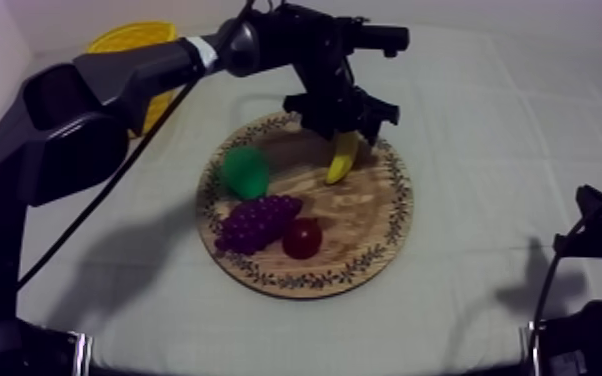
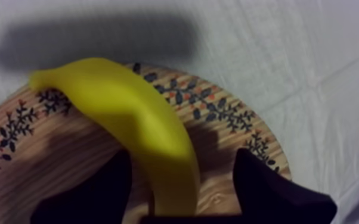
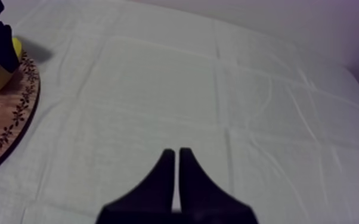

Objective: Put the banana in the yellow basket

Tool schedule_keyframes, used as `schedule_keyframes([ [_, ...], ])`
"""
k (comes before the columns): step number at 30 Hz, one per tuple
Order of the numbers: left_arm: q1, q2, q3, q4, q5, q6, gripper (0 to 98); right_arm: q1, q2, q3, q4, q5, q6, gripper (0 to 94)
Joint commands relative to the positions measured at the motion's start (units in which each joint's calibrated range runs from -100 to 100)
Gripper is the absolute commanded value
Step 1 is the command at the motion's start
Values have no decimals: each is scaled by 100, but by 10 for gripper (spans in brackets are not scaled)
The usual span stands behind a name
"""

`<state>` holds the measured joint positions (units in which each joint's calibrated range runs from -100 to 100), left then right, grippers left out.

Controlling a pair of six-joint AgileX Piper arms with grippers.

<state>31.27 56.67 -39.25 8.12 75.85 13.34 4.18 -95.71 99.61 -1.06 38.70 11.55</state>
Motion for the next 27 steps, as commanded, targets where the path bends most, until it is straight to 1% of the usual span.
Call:
schedule_keyframes([
  [1, -19, 99, -140, 37, 101, 4, 505, 3, -5, 5, 1, 1, 0, 4],
  [5, -57, 262, -239, 169, 115, -114, 320, 3, -5, 5, 1, 1, 0, 4],
  [7, -63, 345, -312, 221, 116, -202, 267, 3, -5, 5, 1, 1, 0, 4],
  [10, -49, 403, -412, 244, 107, -293, 238, 3, -5, 5, 1, 1, 0, 4],
  [14, -17, 189, -241, 153, -96, -358, 230, 3, -5, 5, 1, 1, 0, 4],
  [18, -80, -327, 100, -59, -154, -404, 224, 3, -5, 5, 1, 1, 3, 4],
  [24, -356, -1412, 229, -579, 243, -281, 202, 3, -5, 5, 1, 1, 4, 4],
  [27, -612, -2002, 419, -750, 313, -275, 218, 3, -5, 5, 1, 1, 4, 4],
])
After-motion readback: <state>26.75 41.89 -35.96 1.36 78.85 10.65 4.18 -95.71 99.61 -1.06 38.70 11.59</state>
